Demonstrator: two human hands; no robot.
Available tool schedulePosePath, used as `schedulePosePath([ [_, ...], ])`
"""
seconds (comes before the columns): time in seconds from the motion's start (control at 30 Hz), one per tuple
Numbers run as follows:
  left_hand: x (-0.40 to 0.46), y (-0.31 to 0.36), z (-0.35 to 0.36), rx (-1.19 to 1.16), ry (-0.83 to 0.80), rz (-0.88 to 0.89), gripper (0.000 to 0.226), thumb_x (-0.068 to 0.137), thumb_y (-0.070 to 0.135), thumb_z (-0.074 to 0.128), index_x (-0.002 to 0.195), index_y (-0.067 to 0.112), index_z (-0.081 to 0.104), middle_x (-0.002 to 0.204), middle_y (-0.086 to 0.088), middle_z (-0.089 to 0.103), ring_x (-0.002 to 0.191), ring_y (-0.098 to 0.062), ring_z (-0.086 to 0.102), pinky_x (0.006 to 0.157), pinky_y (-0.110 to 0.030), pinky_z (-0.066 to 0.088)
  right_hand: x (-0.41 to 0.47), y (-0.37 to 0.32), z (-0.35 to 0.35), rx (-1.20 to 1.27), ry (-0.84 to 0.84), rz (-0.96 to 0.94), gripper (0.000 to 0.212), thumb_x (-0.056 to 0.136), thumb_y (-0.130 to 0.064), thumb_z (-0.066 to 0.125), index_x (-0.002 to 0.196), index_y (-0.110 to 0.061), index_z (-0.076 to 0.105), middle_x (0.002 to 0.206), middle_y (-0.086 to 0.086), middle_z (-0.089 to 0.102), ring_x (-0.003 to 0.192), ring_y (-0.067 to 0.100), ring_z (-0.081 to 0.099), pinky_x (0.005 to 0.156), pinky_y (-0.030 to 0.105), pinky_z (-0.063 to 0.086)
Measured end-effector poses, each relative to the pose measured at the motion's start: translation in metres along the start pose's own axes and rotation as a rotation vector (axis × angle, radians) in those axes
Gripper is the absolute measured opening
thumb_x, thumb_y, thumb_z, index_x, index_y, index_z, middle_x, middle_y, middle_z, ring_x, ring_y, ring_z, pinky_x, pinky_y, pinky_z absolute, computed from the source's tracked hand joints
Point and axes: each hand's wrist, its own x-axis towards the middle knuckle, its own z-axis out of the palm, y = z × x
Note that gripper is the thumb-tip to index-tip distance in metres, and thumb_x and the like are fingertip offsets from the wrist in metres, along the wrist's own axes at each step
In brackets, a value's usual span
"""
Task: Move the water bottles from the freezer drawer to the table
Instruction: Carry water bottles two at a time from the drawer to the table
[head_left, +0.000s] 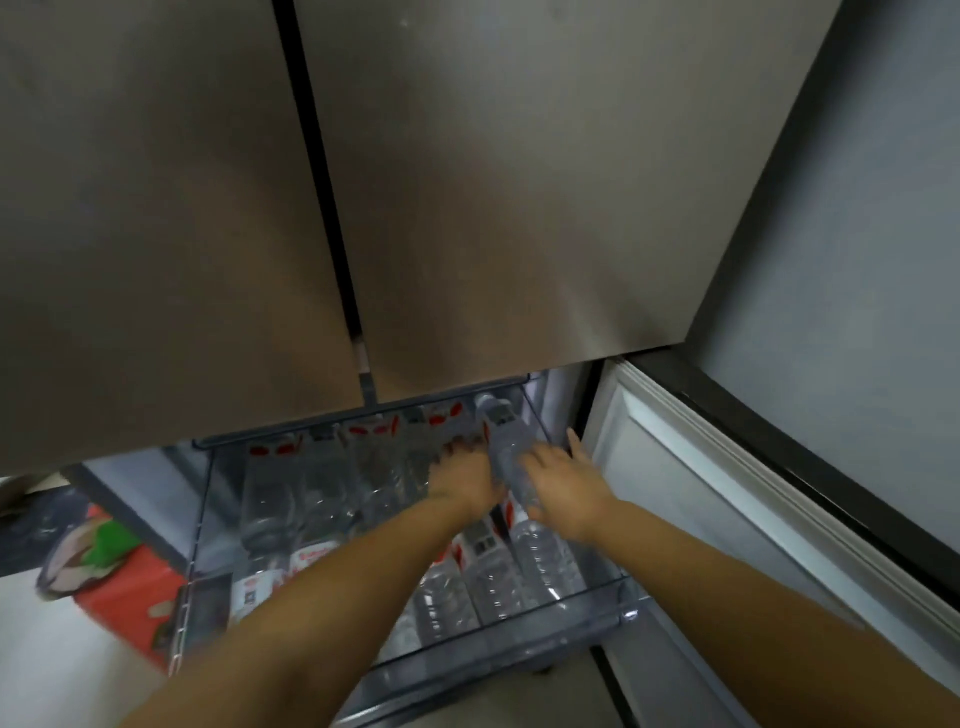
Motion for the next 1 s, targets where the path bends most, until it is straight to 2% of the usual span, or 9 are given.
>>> schedulePosePath([
  [0.07, 0.010, 0.005, 0.015, 0.153, -0.014, -0.037, 0.080, 0.086, 0.048, 0.054, 0.148, 0.013, 0.019, 0.148, -0.020, 0.030, 0.135, -0.036, 0.032, 0.112, -0.047, 0.027, 0.006, 0.000, 0.006, -0.099, -0.023, -0.026, 0.077, 0.092, -0.033, 0.055, 0.151, -0.009, 0.012, 0.155, 0.016, 0.019, 0.146, 0.029, 0.017, 0.118, 0.054, -0.008],
  [0.17, 0.014, 0.005, 0.029, 0.310, 0.026, -0.058, 0.100, 0.085, 0.047, 0.057, 0.151, 0.009, -0.008, 0.156, -0.024, 0.008, 0.144, -0.039, 0.013, 0.119, -0.051, 0.010, 0.011, 0.004, 0.013, -0.177, -0.040, -0.019, 0.091, 0.089, -0.023, 0.059, 0.153, -0.015, -0.005, 0.159, 0.018, 0.003, 0.148, 0.030, 0.004, 0.112, 0.056, -0.017],
  [0.27, 0.022, -0.002, 0.039, 0.373, 0.085, -0.040, 0.101, 0.087, 0.046, 0.057, 0.150, 0.008, -0.013, 0.157, -0.027, 0.003, 0.146, -0.042, 0.008, 0.118, -0.057, 0.007, 0.014, 0.007, 0.020, -0.189, -0.017, -0.022, 0.094, 0.087, -0.020, 0.061, 0.152, -0.018, -0.006, 0.159, 0.021, 0.000, 0.148, 0.032, 0.003, 0.108, 0.055, -0.021],
  [0.4, 0.037, -0.009, 0.040, 0.346, 0.143, 0.019, 0.087, 0.092, 0.036, 0.051, 0.152, 0.012, -0.008, 0.157, -0.027, -0.004, 0.145, -0.046, 0.004, 0.113, -0.067, 0.008, 0.015, 0.008, 0.026, -0.166, 0.007, -0.039, 0.092, 0.088, -0.024, 0.061, 0.152, -0.017, -0.005, 0.158, 0.023, 0.002, 0.148, 0.035, 0.004, 0.108, 0.053, -0.020],
  [0.57, 0.031, -0.008, 0.030, 0.356, 0.115, 0.067, 0.099, 0.083, 0.033, 0.062, 0.153, 0.015, -0.007, 0.157, -0.026, -0.005, 0.144, -0.048, 0.002, 0.112, -0.066, 0.008, 0.011, 0.008, 0.022, -0.105, 0.038, -0.057, 0.085, 0.091, -0.028, 0.055, 0.153, -0.012, -0.001, 0.157, 0.026, 0.008, 0.148, 0.034, 0.008, 0.112, 0.047, -0.019],
  [0.63, 0.025, -0.010, 0.027, 0.347, 0.109, 0.109, 0.102, 0.082, 0.032, 0.064, 0.152, 0.016, -0.007, 0.157, -0.027, -0.003, 0.143, -0.049, 0.002, 0.114, -0.063, 0.011, 0.007, 0.006, 0.021, -0.050, 0.021, -0.050, 0.085, 0.090, -0.032, 0.055, 0.152, -0.011, 0.001, 0.157, 0.026, 0.010, 0.147, 0.034, 0.011, 0.117, 0.042, -0.013],
  [0.7, 0.015, -0.014, 0.021, 0.352, 0.086, 0.150, 0.099, 0.083, 0.036, 0.066, 0.152, 0.014, -0.002, 0.155, -0.030, 0.007, 0.142, -0.049, 0.012, 0.114, -0.057, 0.021, 0.001, 0.001, 0.017, -0.006, 0.002, -0.036, 0.088, 0.089, -0.037, 0.058, 0.152, -0.011, 0.002, 0.157, 0.026, 0.011, 0.146, 0.034, 0.015, 0.120, 0.041, 0.003],
  [0.8, -0.012, -0.023, 0.013, 0.325, 0.059, 0.200, 0.084, 0.086, 0.035, 0.063, 0.149, 0.010, 0.015, 0.149, -0.026, 0.025, 0.134, -0.041, 0.032, 0.108, -0.044, 0.034, -0.008, -0.011, 0.006, 0.054, -0.034, -0.001, 0.088, 0.089, -0.036, 0.061, 0.152, -0.012, 0.005, 0.156, 0.025, 0.011, 0.145, 0.037, 0.016, 0.113, 0.043, 0.029],
  [1.0, -0.053, -0.032, 0.006, 0.303, 0.056, 0.270, 0.089, 0.081, 0.040, 0.065, 0.149, 0.009, 0.017, 0.153, -0.019, 0.024, 0.137, -0.035, 0.032, 0.107, -0.037, 0.035, -0.034, -0.027, 0.004, 0.152, -0.015, 0.035, 0.080, 0.081, -0.027, 0.070, 0.144, -0.012, 0.022, 0.142, 0.021, 0.025, 0.132, 0.039, 0.028, 0.102, 0.043, 0.040],
])
